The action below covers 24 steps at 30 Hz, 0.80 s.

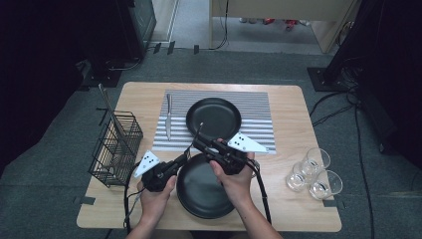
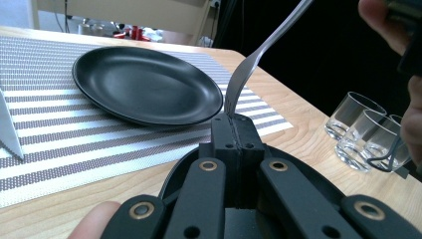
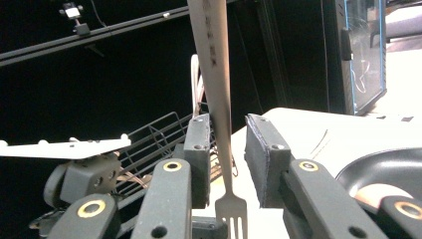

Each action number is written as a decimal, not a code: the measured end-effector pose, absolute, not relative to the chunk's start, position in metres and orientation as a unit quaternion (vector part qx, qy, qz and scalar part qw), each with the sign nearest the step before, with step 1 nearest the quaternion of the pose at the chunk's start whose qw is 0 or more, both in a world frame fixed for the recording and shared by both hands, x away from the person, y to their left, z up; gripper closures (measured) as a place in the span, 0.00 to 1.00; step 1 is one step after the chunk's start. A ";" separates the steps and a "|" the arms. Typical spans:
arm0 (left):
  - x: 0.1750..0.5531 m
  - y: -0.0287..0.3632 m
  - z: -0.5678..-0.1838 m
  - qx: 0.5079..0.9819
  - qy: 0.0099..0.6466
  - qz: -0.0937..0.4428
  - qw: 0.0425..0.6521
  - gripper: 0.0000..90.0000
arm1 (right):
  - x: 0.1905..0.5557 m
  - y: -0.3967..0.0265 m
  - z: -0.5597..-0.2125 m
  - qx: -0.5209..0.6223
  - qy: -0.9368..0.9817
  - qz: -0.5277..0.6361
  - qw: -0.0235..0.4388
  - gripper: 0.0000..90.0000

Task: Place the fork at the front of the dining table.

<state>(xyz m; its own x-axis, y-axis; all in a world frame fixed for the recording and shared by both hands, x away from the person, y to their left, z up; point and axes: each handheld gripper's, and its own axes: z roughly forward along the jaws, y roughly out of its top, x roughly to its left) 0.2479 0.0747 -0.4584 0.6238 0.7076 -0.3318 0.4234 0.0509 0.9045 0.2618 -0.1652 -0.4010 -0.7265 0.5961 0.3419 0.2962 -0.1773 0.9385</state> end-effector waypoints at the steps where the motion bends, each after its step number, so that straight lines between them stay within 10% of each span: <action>1: 0.248 0.075 -0.458 0.678 0.417 0.120 0.593 1.00 | 0.262 -0.165 -0.401 0.353 0.632 0.681 0.110 0.81; 24: 0.244 0.070 -0.453 0.674 0.410 0.114 0.604 1.00 | 0.260 -0.154 -0.408 0.369 0.627 0.675 0.122 0.93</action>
<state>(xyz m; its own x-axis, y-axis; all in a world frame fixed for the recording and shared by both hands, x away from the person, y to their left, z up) 0.2442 0.0703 -0.4531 0.6375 0.6904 -0.3421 0.4151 0.0663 0.9073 0.2600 -0.1545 -0.4081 -0.6981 0.6275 0.3449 0.2970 -0.1845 0.9369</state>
